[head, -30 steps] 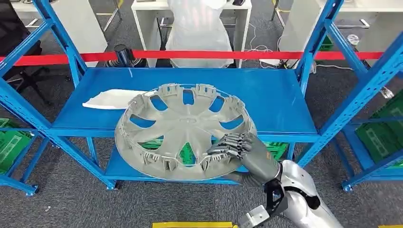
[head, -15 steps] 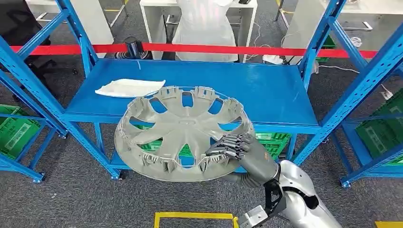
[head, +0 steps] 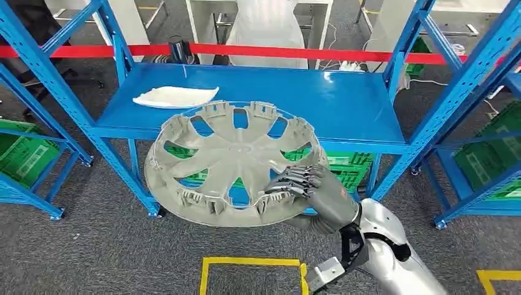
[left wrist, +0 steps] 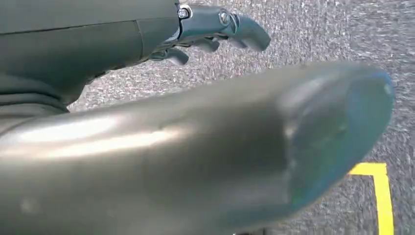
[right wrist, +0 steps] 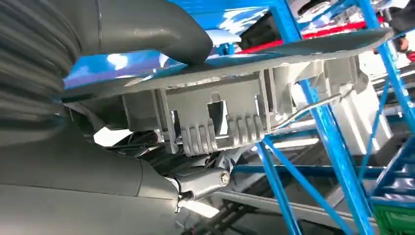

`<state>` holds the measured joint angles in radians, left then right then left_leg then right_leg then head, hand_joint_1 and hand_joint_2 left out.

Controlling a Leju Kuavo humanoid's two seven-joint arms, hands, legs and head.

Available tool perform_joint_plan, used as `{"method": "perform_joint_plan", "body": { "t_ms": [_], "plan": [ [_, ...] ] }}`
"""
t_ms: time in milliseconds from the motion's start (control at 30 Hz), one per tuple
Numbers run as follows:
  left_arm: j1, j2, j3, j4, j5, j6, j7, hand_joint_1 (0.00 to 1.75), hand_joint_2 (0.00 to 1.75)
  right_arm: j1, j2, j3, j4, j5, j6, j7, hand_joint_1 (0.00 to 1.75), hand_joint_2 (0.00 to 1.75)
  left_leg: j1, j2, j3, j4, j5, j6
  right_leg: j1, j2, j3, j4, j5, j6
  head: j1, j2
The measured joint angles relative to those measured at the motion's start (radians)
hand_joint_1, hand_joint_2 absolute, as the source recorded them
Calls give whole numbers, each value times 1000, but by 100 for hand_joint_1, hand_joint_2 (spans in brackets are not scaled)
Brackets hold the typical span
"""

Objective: Take the parts from the cabinet and place them on the table.

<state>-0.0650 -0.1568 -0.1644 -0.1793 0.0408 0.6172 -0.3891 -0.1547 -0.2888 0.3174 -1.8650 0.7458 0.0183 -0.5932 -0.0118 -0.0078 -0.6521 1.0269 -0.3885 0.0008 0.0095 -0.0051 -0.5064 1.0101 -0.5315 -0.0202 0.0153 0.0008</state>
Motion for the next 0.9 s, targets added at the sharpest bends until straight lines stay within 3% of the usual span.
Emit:
{"method": "perform_joint_plan", "body": {
  "t_ms": [33, 67, 133, 167, 200, 233, 267, 300, 333, 367, 400, 500, 533, 567, 633, 667, 700, 733, 767, 833, 867, 900],
  "plan": [
    [2, 2, 1, 0, 1, 1, 0, 0, 0, -1, 1, 1, 0, -1, 0, -3, 175, 175, 2, 0, -5, 8, -10, -7, -11, -7, -6, -9, 16, -6, 1, 0],
    [3, 2, 1, 0, 2, 2, 0, 0, 0, -1, 1, 3, 1, -1, 0, -3, 175, 175, 1, 0, -17, 29, -51, -12, -12, -7, -16, -11, 26, -15, -1, 0],
    [3, 2, 1, 0, 3, 2, 0, 0, 0, 2, 1, 4, 2, -1, 0, -4, 175, 175, 9, 1, -60, 157, -171, -27, -15, -8, -44, -10, 49, -16, -6, 0],
    [3, 3, 1, 0, 3, 2, 0, 0, 0, 3, 1, 4, 4, -1, 0, -4, 175, 175, 14, 2, -79, 243, -214, -34, -16, -9, -63, -9, 63, -13, -6, 0],
    [3, 4, 2, 0, 3, 2, 0, 0, 0, 5, 1, 5, 5, -1, 0, -4, 175, 175, 17, 2, -83, 290, -219, -38, -17, -10, -78, -7, 73, -11, -6, 0],
    [3, 4, 2, 0, 3, 2, -1, 0, 0, 9, 1, 5, 6, -2, 0, -4, 175, 175, 20, 2, -70, 303, -198, -43, -19, -11, -94, -5, 84, -7, -6, 0],
    [4, 5, 3, 0, 3, 2, -2, 0, 0, 14, 1, 5, 6, -3, 0, -4, 175, 175, 24, 3, -36, 275, -158, -46, -22, -13, -110, -3, 95, -3, -6, 0],
    [3, 5, 5, 0, 3, 2, -2, 0, 0, 15, 1, 5, 6, -3, -1, -5, 175, 175, 28, 3, 13, 216, -125, -51, -25, -13, -124, 1, 103, 3, -6, 0],
    [2, 6, 7, 0, 2, 2, 0, 0, 0, 15, 1, 5, 6, -4, -1, -5, 175, 175, 32, 3, 77, 133, -111, -55, -28, -13, -136, 5, 112, 9, -6, 0],
    [-1, 5, 8, -1, 1, 2, 1, 0, 0, 15, 1, 4, 6, -6, -1, -5, 175, 175, 37, 3, 145, 30, -152, -59, -26, -13, -145, 11, 120, 18, -8, 0],
    [-2, 6, 9, -1, 0, 1, 1, 0, 0, 13, 0, 1, 6, -9, -2, -5, 175, 175, 25, -4, 179, -20, -171, -41, -24, -13, -149, 14, 126, 25, -9, 0],
    [-1, 8, 11, -1, -1, 0, 2, 0, 0, 4, 0, -1, 10, -22, -1, -7, 175, 175, 19, -2, 154, -9, -156, -11, -29, -13, -148, 2, 156, 48, -6, 0],
    [0, 8, 11, 0, -1, 0, 1, 0, 0, 3, 0, -1, 13, -24, -1, -8, 175, 175, 22, 3, 144, -14, -142, 5, -33, -11, -155, 4, 158, 54, -6, 0],
    [-1, 9, 12, 0, -1, 0, 0, 0, 0, 2, 0, -2, 15, -26, 0, -8, 175, 175, 22, 6, 130, -14, -130, 15, -34, -7, -168, 28, 112, 57, -5, 0],
    [-2, 9, 12, 0, -3, 0, 0, 0, 0, -1, 0, -2, 19, -26, 0, -10, 175, 175, 20, 6, 103, -13, -104, 25, -32, -5, -209, 160, -18, 60, -4, 0],
    [-2, 9, 12, 0, -4, 0, 0, 0, 0, -2, 0, -2, 22, -26, 1, -9, 175, 175, 18, 6, 87, -12, -92, 27, -31, -3, -226, 235, -61, 61, -3, 0],
    [-2, 9, 12, 0, -7, 0, 1, 0, 0, -1, 0, -1, 26, -25, 3, -8, 175, 175, 15, 6, 70, -10, -80, 28, -30, -3, -235, 297, -78, 60, -3, 0],
    [-1, 10, 12, 0, -10, 0, 1, 0, 0, -1, 0, 0, 30, -25, 4, -8, 175, 175, 12, 6, 52, -8, -68, 28, -28, -3, -228, 322, -66, 56, -3, 0],
    [-2, 10, 12, 0, -10, 0, 1, 0, 0, -1, 0, 0, 33, -25, 4, -8, 175, 175, 10, 6, 35, -4, -58, 28, -26, -3, -198, 302, -35, 52, -3, 0],
    [-2, 10, 12, 0, -11, 0, 1, 0, 0, -2, 0, 0, 34, -25, 5, -8, 175, 175, 6, 5, 7, 4, -40, 26, -18, -1, -79, 155, 21, 34, -2, 0],
    [-4, 9, 12, 0, -12, 0, 1, 0, 0, -5, 0, 0, 34, -25, 5, -8, 175, 175, 7, 4, 0, 8, -32, 24, -12, 0, -14, 66, 2, 21, -3, 0],
    [-4, 8, 13, -1, -12, 0, 1, 0, 0, -8, 0, 0, 34, -24, 5, -8, 175, 175, 0, 3, -8, 9, -24, 17, -7, -2, 25, -6, -31, 13, -3, 0]
  ]
}}
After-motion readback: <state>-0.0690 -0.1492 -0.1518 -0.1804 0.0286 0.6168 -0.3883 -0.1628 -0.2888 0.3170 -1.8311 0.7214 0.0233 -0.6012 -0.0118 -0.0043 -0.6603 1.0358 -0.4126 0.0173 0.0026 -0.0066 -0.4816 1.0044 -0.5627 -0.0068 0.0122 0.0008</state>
